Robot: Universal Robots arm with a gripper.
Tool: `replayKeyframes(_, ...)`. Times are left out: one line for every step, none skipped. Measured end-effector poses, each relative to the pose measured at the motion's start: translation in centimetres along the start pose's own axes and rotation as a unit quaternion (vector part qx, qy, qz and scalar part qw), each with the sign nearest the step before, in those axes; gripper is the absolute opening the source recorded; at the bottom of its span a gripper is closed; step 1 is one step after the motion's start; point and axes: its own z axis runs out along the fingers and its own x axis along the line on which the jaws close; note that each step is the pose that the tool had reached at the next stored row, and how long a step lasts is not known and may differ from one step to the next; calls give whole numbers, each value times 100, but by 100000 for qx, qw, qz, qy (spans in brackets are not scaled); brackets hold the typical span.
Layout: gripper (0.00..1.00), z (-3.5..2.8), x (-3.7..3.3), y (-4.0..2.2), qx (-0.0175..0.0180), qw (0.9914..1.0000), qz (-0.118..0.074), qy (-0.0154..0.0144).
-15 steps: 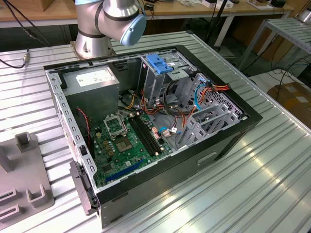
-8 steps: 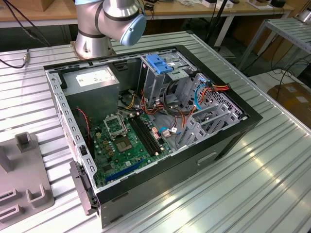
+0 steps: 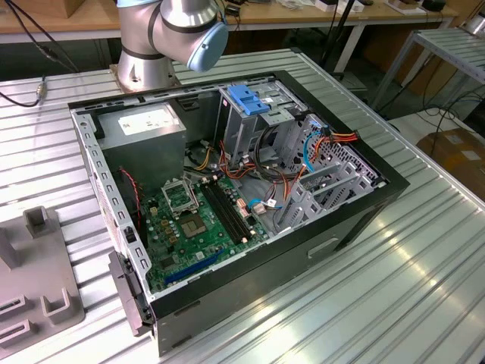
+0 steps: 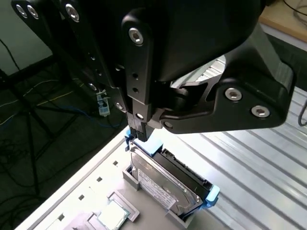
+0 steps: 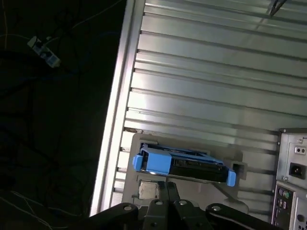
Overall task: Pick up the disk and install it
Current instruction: 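Pick up the disk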
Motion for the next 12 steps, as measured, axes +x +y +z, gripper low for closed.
replayKeyframes(10,0,0,0,-34,99989,-1468,69)
replayKeyframes(10,0,0,0,-58,99973,-2330,104)
replayKeyframes(10,1,0,0,-85,99940,-3451,153)
replayKeyframes(10,1,0,0,-107,99904,-4376,195)
replayKeyframes(10,1,0,0,-136,99849,-5483,244)
replayKeyframes(10,2,0,0,-174,99748,-7089,314)
replayKeyframes(10,4,0,0,-220,99602,-8905,399)
replayKeyframes(10,5,0,0,-251,99474,-10233,457)
replayKeyframes(10,6,0,0,-274,99374,-11161,493)
replayKeyframes(10,8,0,0,-325,99118,-13232,588)
replayKeyframes(10,9,0,0,-348,98983,-14210,632)
replayKeyframes(10,10,0,-1,-369,98852,-15093,671)
